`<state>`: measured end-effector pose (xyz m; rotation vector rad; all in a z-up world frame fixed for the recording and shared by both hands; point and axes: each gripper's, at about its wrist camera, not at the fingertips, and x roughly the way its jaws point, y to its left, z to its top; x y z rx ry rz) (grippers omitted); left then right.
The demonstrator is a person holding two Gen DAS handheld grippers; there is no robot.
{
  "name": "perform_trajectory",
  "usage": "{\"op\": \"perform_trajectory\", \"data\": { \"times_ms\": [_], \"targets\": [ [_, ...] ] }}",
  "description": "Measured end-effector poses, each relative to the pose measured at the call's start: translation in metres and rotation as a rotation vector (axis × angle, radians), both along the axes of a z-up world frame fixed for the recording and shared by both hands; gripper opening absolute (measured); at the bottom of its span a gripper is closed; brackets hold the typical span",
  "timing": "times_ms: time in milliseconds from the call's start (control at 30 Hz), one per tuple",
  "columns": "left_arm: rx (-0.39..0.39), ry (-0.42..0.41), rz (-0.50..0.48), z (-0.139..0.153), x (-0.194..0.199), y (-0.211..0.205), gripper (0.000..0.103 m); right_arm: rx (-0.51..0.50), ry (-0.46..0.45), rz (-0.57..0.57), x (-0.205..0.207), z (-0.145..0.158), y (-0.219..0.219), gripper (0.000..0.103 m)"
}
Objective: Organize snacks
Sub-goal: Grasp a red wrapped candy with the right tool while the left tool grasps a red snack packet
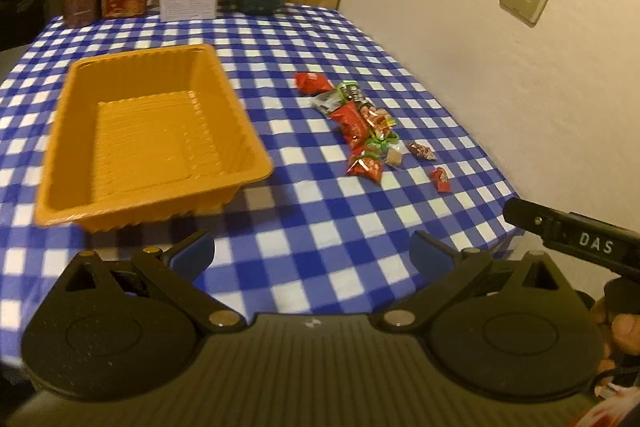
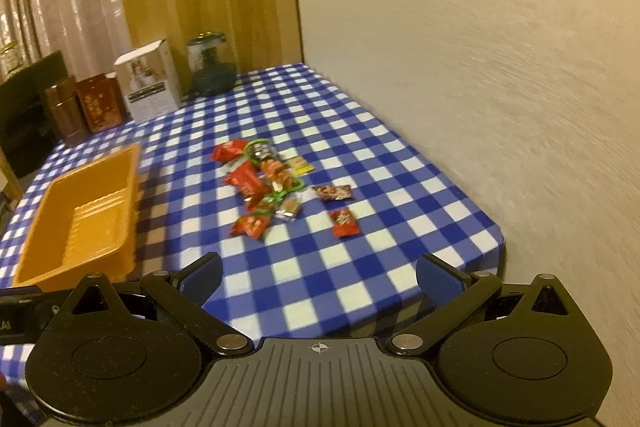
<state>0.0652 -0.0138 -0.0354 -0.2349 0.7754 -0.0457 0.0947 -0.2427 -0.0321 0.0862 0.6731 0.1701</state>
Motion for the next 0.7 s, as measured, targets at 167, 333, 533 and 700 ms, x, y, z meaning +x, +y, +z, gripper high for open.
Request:
{"op": "perform_trajectory", "data": {
  "times_ms": [167, 333, 533, 700],
  "targets": [
    [0.011, -0.031, -0.054, -0.018, 0.031, -0.014, 0.099, 0.012, 0.01, -0.018, 0.037, -0.022, -0.01, 0.083],
    [0.027, -0.03, -0.092, -0.041, 0.062, -0.031, 0.094, 0.015, 0.018, -0.015, 0.072, -0.043, -0.016, 0.068],
    [0.045, -0.025, -0.114, -0.064, 0.089, -0.043, 0.091, -0.003, 0.062, 0.046, 0.113, -0.067, -0.011, 0.055],
    [0.054, -0.026, -0.116, -0.074, 0.109, -0.048, 0.089, -0.051, 0.088, 0.073, 0.137, -0.081, -0.009, 0.046]
  ]
}}
